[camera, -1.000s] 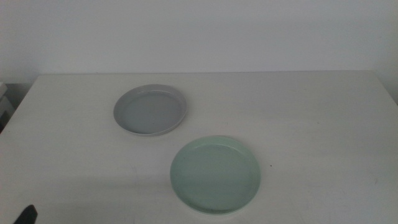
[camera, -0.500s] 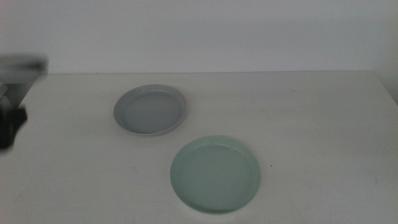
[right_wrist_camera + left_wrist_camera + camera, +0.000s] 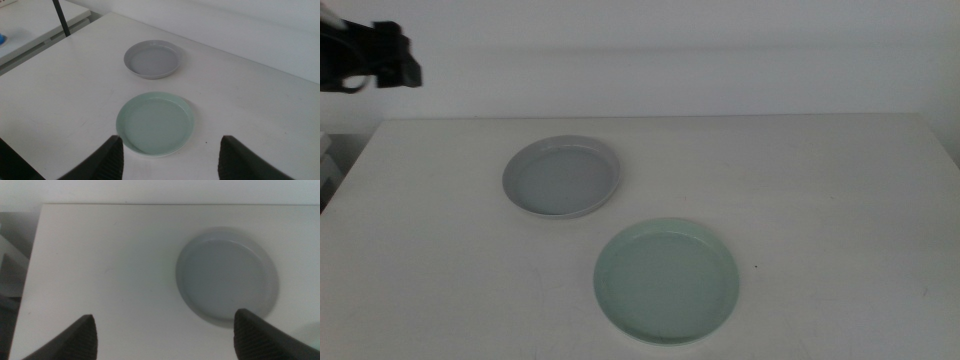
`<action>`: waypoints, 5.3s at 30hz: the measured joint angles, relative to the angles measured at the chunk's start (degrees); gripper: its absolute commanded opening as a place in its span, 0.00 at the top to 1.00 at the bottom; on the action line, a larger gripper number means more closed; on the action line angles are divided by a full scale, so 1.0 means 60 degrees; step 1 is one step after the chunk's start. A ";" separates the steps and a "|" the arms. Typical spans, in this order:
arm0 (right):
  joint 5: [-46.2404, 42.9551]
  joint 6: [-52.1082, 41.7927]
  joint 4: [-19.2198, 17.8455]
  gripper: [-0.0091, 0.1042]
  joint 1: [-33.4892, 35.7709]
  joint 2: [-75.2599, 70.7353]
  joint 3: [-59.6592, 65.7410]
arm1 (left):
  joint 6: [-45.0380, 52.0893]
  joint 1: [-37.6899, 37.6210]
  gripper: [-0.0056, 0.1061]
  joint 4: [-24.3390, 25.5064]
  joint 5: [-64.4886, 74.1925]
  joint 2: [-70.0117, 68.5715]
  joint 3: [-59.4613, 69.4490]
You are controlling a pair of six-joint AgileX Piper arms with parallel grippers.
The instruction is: Stack the three bowls on top of each other.
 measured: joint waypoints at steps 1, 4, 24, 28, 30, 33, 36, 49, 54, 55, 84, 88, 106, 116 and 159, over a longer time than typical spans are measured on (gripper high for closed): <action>0.0000 0.0000 0.0000 0.48 0.0000 0.0000 0.0000 | 0.0000 0.0000 0.01 0.0000 -0.0180 0.0275 -0.0033; 0.0000 0.0000 0.0000 0.48 0.0000 0.0000 0.0000 | 0.0000 0.0000 0.01 -0.0012 -0.0934 0.1073 -0.0033; 0.0008 0.0000 0.0004 0.48 0.0000 -0.0007 0.0000 | 0.1273 0.0000 0.01 -0.2366 -0.1578 0.5192 -0.1816; 0.0008 0.0000 0.0004 0.48 0.0000 -0.0007 0.0000 | 0.1588 0.0000 0.01 -0.2755 -0.0813 0.6215 -0.2684; 0.0008 0.0000 0.0004 0.48 0.0000 -0.0007 0.0000 | 0.1626 0.0000 0.02 -0.2877 -0.0683 0.6645 -0.2937; 0.0008 0.0000 0.0004 0.48 0.0000 -0.0007 0.0000 | 0.1638 0.0000 0.08 -0.3054 -0.0672 0.7225 -0.3175; 0.0008 0.0000 0.0004 0.48 0.0000 -0.0007 0.0000 | 0.1669 0.0000 0.18 -0.3273 -0.0682 0.7612 -0.3248; 0.0008 0.0000 0.0023 0.48 0.0000 -0.0007 0.0000 | 0.1853 -0.0135 0.93 -0.3507 -0.0600 0.8136 -0.3276; 0.0008 0.0000 0.0023 0.48 0.0000 -0.0007 0.0000 | 0.1841 -0.0135 0.95 -0.3457 -0.0540 0.7966 -0.3276; 0.0008 0.0000 0.0023 0.48 0.0000 -0.0007 0.0000 | 0.1835 -0.0135 0.95 -0.3387 -0.0492 0.7817 -0.3267; 0.0008 0.0000 0.0026 0.48 0.0000 -0.0007 0.0000 | 0.1019 -0.4126 0.95 -0.3314 -0.2868 0.2560 0.2863; 0.0008 0.0000 0.0026 0.48 0.0000 -0.0007 0.0000 | 0.1019 -0.4245 0.92 -0.3558 -0.2949 0.2996 0.2862; 0.0008 0.0000 0.0026 0.48 0.0000 -0.0007 0.0000 | 0.1044 -0.3957 0.02 -0.3120 -0.3258 0.1313 0.2862; 0.0010 0.0000 0.0026 0.48 0.0000 -0.0007 0.0000 | 0.1720 -0.2355 0.02 -0.2358 -0.2545 -0.0348 0.2262; -0.1491 0.3413 -0.4284 0.51 -0.0081 0.4214 -0.1892 | 0.1775 -0.1278 0.02 -0.0996 0.0569 -0.4090 0.1496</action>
